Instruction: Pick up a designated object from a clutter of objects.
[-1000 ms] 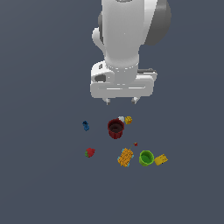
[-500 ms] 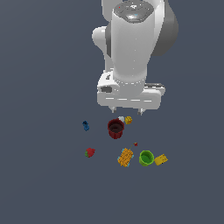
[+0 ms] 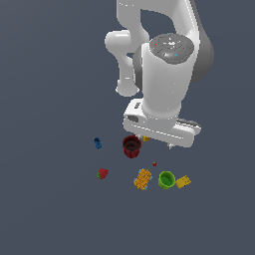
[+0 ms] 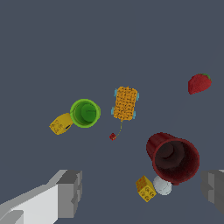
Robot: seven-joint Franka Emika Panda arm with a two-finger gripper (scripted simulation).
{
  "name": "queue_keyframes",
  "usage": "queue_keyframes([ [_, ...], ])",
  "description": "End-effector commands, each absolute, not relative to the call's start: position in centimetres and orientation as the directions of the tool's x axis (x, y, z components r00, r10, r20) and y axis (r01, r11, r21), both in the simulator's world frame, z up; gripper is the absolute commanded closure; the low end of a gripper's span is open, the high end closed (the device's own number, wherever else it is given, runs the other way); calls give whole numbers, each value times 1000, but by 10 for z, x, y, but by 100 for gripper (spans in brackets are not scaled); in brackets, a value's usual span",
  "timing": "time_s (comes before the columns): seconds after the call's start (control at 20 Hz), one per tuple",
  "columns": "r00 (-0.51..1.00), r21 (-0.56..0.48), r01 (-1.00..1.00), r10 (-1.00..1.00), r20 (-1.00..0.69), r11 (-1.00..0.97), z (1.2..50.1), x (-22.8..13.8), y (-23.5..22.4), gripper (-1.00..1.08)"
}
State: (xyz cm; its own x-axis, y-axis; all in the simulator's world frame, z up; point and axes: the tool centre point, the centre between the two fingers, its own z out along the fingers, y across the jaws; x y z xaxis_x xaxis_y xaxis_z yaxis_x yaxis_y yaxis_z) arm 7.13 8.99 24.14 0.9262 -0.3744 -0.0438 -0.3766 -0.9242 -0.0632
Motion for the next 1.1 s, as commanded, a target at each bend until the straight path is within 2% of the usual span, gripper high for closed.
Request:
queue_keyframes([
  [0.0, 903, -60, -430, -428, -49, -901, 232, 79, 99, -92],
  [1.05, 618, -13, -786, -785, -43, -619, 138, 128, 182, -92],
])
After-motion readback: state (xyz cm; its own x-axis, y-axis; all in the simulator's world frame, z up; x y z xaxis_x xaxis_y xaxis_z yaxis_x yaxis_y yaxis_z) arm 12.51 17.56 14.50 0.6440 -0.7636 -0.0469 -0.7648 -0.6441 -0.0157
